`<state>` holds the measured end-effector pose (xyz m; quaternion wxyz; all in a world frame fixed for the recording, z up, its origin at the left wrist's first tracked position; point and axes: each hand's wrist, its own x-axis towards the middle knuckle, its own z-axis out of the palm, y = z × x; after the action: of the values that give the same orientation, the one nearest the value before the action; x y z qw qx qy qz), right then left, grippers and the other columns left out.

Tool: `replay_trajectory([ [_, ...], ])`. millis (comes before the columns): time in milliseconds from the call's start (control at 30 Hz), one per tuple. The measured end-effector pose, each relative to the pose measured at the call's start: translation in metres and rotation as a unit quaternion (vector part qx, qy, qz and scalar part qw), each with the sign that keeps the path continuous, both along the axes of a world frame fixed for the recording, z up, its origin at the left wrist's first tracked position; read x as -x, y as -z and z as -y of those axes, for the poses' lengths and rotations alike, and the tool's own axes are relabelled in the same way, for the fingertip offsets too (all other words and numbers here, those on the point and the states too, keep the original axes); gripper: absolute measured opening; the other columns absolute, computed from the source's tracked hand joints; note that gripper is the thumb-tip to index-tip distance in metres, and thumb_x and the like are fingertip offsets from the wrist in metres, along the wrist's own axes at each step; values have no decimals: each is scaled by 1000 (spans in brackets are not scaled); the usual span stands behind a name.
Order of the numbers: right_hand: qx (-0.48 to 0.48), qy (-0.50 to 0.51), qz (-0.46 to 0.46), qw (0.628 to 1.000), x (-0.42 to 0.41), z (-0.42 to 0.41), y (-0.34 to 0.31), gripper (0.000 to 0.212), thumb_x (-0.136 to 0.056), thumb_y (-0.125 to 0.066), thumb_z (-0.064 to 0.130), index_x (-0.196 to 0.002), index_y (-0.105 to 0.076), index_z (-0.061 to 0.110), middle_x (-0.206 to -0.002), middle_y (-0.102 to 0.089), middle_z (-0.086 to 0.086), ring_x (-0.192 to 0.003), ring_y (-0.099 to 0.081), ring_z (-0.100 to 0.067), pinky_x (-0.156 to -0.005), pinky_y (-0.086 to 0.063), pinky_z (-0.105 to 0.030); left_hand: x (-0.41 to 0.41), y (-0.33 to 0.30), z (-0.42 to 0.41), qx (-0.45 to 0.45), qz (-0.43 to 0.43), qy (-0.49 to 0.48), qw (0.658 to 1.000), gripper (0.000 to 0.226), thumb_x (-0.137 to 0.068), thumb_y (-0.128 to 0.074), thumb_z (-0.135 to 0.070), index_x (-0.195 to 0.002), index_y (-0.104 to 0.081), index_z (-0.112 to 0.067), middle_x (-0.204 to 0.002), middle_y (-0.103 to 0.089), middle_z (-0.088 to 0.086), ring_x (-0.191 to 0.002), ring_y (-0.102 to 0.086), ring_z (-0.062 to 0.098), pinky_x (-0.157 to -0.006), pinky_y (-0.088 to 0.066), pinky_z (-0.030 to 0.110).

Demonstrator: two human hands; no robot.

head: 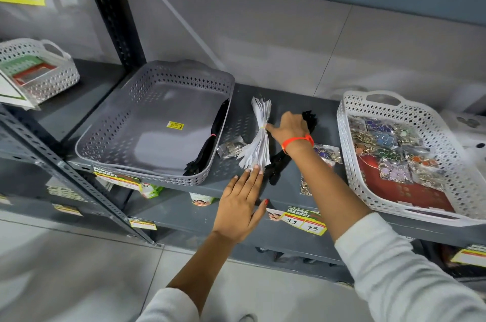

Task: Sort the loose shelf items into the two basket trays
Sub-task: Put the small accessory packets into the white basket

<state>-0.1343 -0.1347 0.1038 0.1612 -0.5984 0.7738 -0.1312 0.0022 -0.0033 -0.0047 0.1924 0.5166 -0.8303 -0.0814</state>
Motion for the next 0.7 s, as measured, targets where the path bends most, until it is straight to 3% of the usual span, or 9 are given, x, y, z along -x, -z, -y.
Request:
replay_trajectory([
  [67,1,-10,21,1000,-10,5,3,41,-81,-68,41,-73,-57,2,-99,-68,-23,-93,-66,-37,-67,-50,-34,0,-1,0,-3,5,-2,1000,58,-96,-22,-43,-143,-33,-11,-150,-34,3,-136,-35,17,-112,-20,33],
  [133,-12,-19,40,999,-18,12,5,37,-79,-72,30,-95,-63,-2,-110,-67,-23,-101,-64,-38,-79,-54,-37,-1,-3,0,-7,15,-4,1000,60,-97,-14,-45,-144,-33,-11,-150,-34,2,-136,-35,17,-111,-20,34],
  [233,-24,-12,58,998,-23,29,-3,43,-79,-70,16,-116,-58,-3,-122,-62,-24,-112,-60,-38,-90,-52,-36,-2,-5,0,-7,25,3,1000,59,-98,-10,-44,-143,-34,-13,-149,-36,0,-136,-34,18,-111,-20,33],
  [400,18,-38,35,999,-40,61,-31,39,-79,-69,11,-114,-58,-2,-120,-64,-24,-112,-61,-39,-91,-52,-38,-3,-5,0,7,48,16,999,53,-97,-23,-39,-145,-29,-15,-151,-32,-2,-138,-28,19,-111,-18,33],
  [533,-10,-73,47,996,-52,65,-31,33,-85,-66,12,-112,-58,-5,-119,-64,-24,-109,-62,-38,-81,-52,-34,-4,-7,0,-8,75,10,997,55,-98,-14,-41,-142,-35,-14,-147,-40,-1,-136,-36,20,-110,-19,34],
  [700,-2,-40,61,997,-34,60,-34,40,-80,-73,19,-110,-62,-5,-116,-67,-22,-110,-63,-35,-92,-53,-35,-3,-6,0,-13,80,11,997,55,-98,-15,-41,-140,-38,-14,-143,-46,-1,-134,-39,20,-109,-19,33],
])
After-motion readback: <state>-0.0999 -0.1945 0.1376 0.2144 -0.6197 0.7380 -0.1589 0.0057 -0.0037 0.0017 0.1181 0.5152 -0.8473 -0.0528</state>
